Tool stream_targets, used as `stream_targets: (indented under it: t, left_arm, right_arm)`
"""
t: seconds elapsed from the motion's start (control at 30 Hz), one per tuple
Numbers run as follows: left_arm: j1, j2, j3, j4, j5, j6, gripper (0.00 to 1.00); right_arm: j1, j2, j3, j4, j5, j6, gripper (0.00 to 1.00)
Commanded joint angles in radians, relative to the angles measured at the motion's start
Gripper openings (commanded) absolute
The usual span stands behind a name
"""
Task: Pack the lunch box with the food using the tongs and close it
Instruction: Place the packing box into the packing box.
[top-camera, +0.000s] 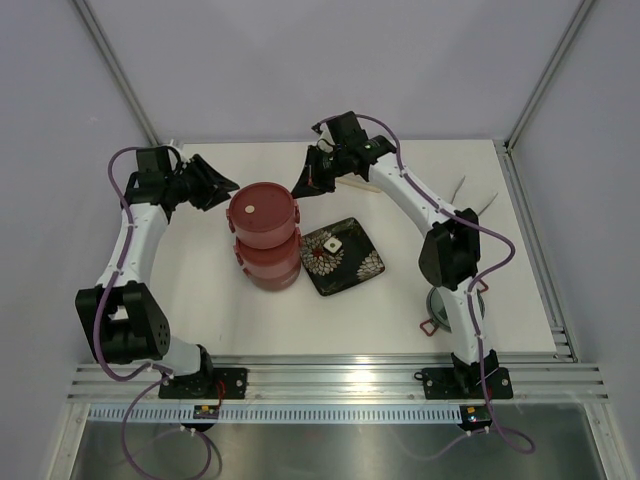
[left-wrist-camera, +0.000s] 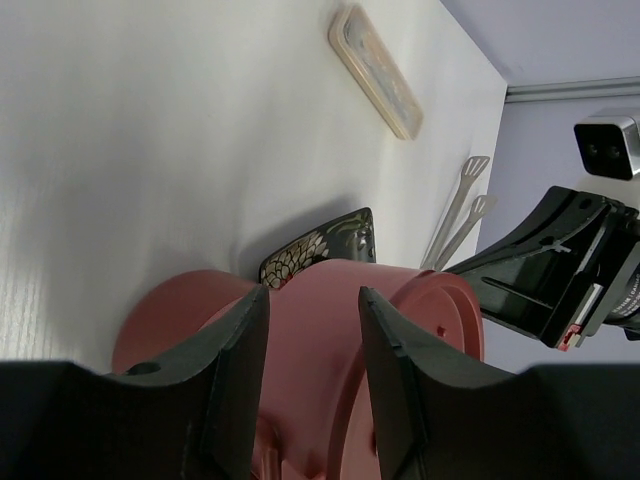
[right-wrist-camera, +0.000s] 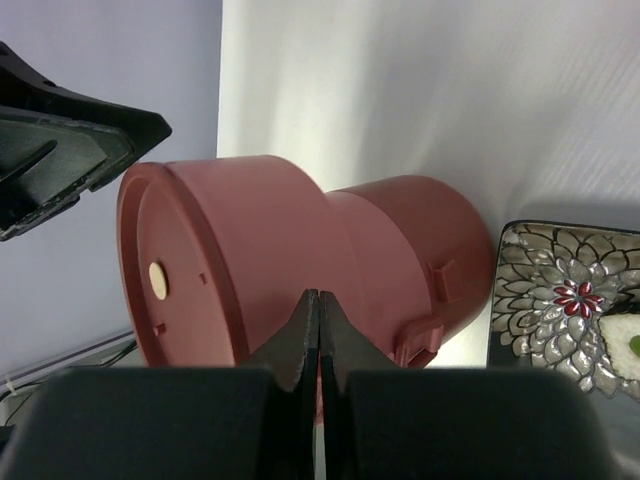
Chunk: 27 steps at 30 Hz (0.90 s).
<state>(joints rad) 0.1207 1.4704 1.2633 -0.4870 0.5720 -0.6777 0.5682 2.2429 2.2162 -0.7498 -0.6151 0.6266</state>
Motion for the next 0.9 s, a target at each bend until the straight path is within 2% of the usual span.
stream_targets:
  t: [0.0,0.87]
  left_arm:
    - [-0.004,-0.047,-0.008,0.005,0.034,0.015,0.43]
    - [-0.007,-0.102,-0.044,-0.015,0.063,0.018,0.41]
  right_arm:
    - [0.021,-0.106,-0.019,0.040,-0.020,-0.018,0.00]
    - [0.059,-0.172,-0.063,0.043,0.043,-0.030,0.00]
